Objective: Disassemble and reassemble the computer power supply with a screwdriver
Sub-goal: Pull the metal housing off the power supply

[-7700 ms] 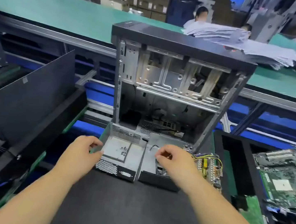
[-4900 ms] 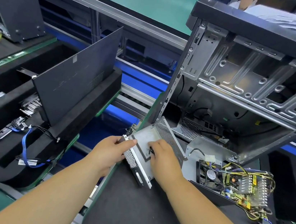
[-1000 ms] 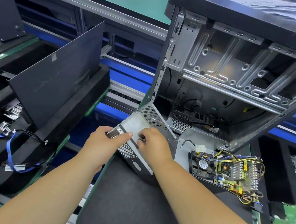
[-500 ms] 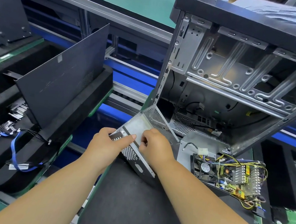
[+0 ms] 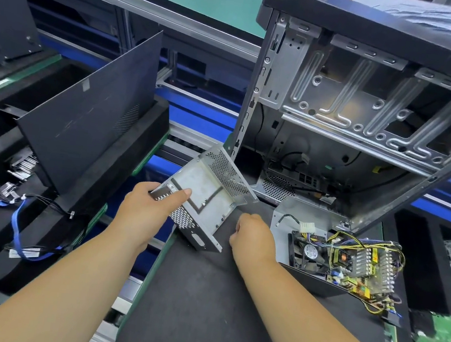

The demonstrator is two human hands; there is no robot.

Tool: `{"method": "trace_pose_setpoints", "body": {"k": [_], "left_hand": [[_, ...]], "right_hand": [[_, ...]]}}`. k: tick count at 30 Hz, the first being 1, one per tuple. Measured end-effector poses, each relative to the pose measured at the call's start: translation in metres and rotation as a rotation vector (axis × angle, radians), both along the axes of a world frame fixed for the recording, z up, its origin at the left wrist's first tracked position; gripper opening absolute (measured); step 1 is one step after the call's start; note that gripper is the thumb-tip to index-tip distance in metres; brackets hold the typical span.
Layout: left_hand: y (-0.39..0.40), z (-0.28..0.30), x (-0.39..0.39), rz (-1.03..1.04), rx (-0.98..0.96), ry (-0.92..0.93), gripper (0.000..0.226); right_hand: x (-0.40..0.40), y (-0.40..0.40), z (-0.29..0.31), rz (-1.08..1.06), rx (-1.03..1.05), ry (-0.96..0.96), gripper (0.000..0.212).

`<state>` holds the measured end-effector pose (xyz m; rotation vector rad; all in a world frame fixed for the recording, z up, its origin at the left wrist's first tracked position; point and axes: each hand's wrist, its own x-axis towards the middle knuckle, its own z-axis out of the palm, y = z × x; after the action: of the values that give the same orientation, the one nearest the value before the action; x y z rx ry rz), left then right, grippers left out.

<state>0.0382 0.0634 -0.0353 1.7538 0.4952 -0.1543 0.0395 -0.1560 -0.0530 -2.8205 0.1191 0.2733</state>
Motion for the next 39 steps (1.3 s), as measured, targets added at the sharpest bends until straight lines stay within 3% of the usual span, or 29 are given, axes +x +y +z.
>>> {"method": "trace_pose_setpoints", "body": {"k": [11,18,25,39], "left_hand": [[0.001,-0.005,0.0,0.022,-0.02,-0.021,0.067],[-0.002,-0.006,-0.004,0.01,-0.054,-0.006,0.088],[-0.011,0.007,-0.012,0.007,-0.002,-0.036,0.08],[-0.028,0.031,-0.025,-0.021,0.138,-0.114,0.083]], "right_hand": [[0.002,-0.005,0.001,0.04,-0.166,0.016,0.027],[0.003,0.0,-0.001,0.069,-0.015,-0.101,0.024],[0.006,0.015,-0.006,0.072,0.03,-0.038,0.031],[0.007,0.017,-0.003,0.01,0.101,-0.008,0.008]]}}
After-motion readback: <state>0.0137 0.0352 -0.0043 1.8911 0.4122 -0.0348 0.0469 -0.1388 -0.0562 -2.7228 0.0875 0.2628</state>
